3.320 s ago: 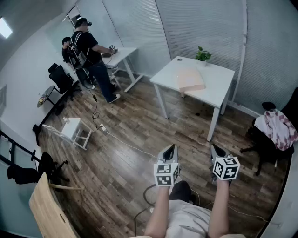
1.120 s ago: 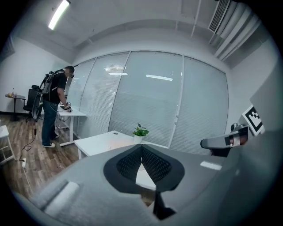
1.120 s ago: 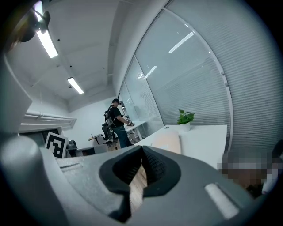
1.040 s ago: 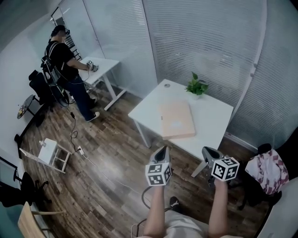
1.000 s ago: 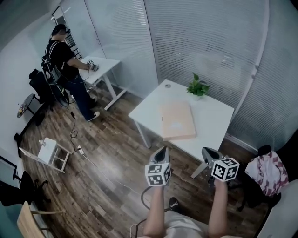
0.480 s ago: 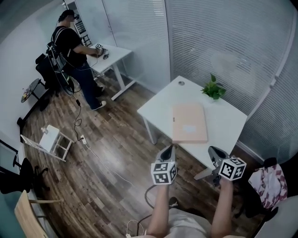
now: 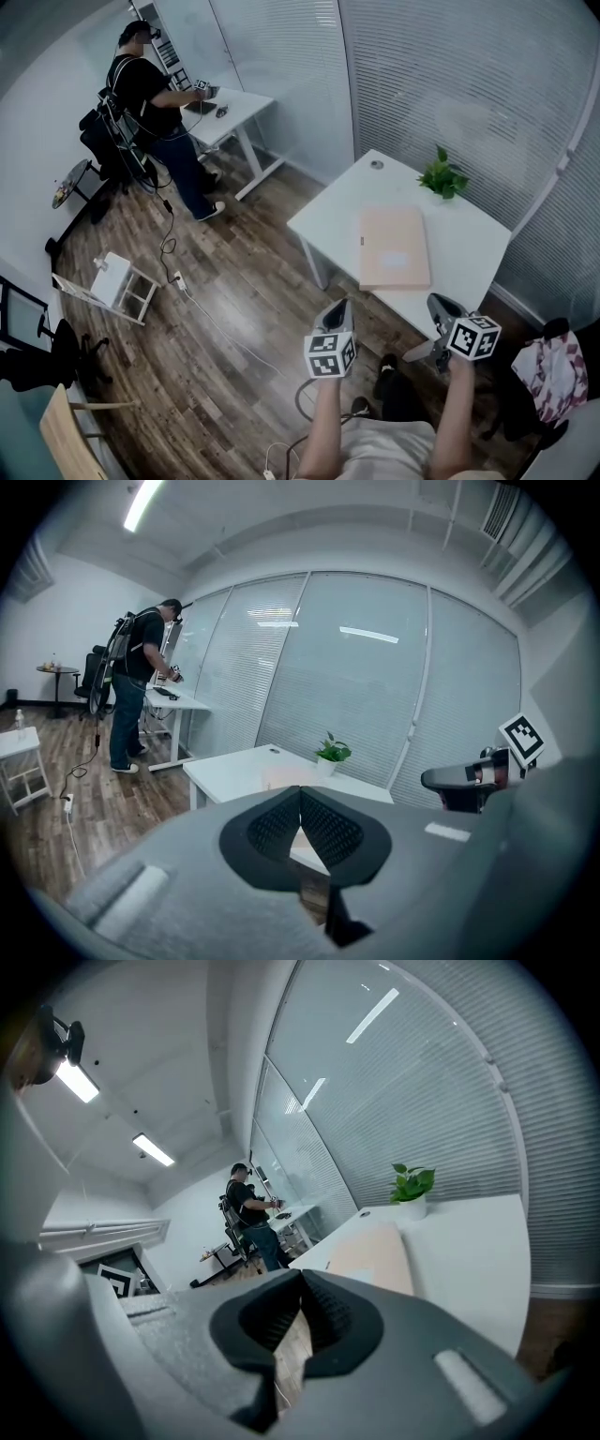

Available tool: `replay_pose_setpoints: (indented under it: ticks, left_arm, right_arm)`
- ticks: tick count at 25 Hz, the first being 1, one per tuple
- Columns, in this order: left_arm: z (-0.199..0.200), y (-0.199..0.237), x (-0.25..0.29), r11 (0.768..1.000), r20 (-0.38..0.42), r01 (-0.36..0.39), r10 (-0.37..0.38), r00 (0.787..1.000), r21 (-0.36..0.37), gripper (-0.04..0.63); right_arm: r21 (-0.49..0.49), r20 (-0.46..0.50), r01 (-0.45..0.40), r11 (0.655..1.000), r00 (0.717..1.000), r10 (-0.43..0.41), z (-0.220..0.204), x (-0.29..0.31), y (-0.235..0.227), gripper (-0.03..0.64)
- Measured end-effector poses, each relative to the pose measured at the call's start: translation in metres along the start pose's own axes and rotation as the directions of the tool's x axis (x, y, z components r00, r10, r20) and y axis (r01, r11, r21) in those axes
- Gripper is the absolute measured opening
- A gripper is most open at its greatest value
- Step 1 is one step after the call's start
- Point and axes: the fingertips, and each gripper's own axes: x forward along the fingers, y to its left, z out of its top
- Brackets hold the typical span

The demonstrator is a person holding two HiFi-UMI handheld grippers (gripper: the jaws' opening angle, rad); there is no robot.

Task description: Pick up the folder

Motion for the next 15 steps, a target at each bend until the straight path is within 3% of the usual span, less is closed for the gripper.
replay_pose_setpoints:
  ticks: [5, 10, 15]
  left_arm:
    - [-0.002, 0.023, 0.008, 0.999, -0.013, -0.039, 0.038, 0.999, -0.022, 0.008]
    - [0.01, 0.049, 0.017, 0.995, 0.003, -0.085, 0.085, 0.996, -0.05, 0.008]
    - [0.024, 0.067, 0.035, 0.99, -0.003, -0.116, 0.116, 0.993, -0.086, 0.008]
  right_arm:
    - [-0.007, -0.019, 0.015, 1.0, 1.0, -0.015, 0.001, 0.027, -0.007, -0.002]
    - [0.033, 0.071, 0.032, 0.999, 0.997, -0.035, 0.027, 0.046, -0.015, -0.001]
    - [-0.014, 0.013, 0.022, 1.0, 1.0, -0.022, 0.043, 0.075, -0.016, -0.001]
